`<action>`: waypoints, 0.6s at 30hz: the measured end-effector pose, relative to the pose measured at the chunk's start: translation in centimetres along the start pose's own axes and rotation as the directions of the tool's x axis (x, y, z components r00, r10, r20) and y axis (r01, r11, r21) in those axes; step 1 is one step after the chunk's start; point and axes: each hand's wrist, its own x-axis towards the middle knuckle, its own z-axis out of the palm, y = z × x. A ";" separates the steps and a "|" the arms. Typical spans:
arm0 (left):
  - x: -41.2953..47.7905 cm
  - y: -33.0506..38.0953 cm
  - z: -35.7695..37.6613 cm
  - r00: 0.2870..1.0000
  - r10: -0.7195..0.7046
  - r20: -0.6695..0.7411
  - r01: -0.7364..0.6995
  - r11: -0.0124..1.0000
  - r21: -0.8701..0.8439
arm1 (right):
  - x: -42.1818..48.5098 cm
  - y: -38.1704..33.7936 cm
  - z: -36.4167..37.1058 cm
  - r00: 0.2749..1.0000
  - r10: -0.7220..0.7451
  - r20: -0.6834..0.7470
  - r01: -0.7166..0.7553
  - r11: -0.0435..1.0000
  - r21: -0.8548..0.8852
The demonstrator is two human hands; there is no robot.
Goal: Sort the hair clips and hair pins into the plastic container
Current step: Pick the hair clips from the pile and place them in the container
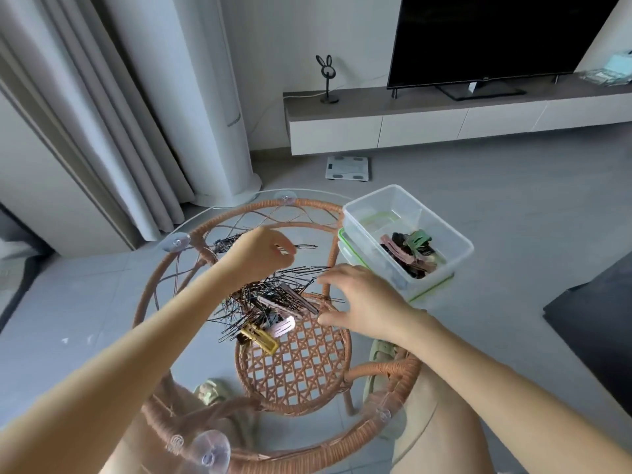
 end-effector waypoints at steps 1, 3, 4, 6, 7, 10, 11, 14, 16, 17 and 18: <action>-1.3 -1.1 0.1 1.000 -0.007 -0.003 0.007 0.997 0.073 | 0.2 -0.6 1.3 0.999 -0.002 0.037 0.004 0.999 -0.054; -3.7 -3.0 0.8 1.000 -0.019 0.022 0.015 0.986 0.168 | 0.8 -1.6 3.6 0.999 0.028 0.045 -0.021 0.988 -0.154; -5.0 -3.9 1.4 0.999 -0.027 0.039 0.019 0.980 0.197 | 1.2 -2.1 4.6 0.999 0.035 0.027 -0.030 0.983 -0.180; -6.9 -5.2 3.0 0.998 0.001 0.067 -0.019 0.965 0.261 | 1.6 -2.7 6.3 0.999 0.035 -0.026 -0.040 0.978 -0.205; -7.7 -5.8 3.8 0.997 0.029 0.074 -0.049 0.956 0.288 | 1.8 -3.0 6.9 0.998 0.036 -0.049 -0.045 0.979 -0.199; -8.6 -6.7 6.3 0.991 0.129 0.043 -0.136 0.933 0.334 | 2.3 -3.5 7.8 0.992 0.082 -0.097 -0.090 0.993 -0.073; -8.4 -7.0 7.0 0.988 0.154 0.025 -0.152 0.922 0.356 | 2.4 -3.6 7.9 0.991 0.096 -0.090 -0.099 0.995 -0.028; -7.8 -7.2 8.4 0.982 0.175 -0.074 -0.134 0.913 0.384 | 2.2 -3.5 8.1 0.992 0.101 -0.080 -0.096 0.993 0.065; -7.4 -7.5 9.1 0.956 0.265 -0.127 -0.178 0.867 0.466 | 1.8 -3.3 8.2 0.988 0.087 -0.130 -0.076 0.994 0.084; -7.3 -7.7 9.3 0.945 0.308 -0.111 -0.209 0.829 0.519 | 1.6 -3.1 8.2 0.985 0.087 -0.150 -0.075 0.993 0.089; -7.2 -7.8 9.5 0.934 0.344 -0.098 -0.232 0.790 0.567 | 1.5 -3.0 8.3 0.982 0.093 -0.165 -0.080 0.993 0.089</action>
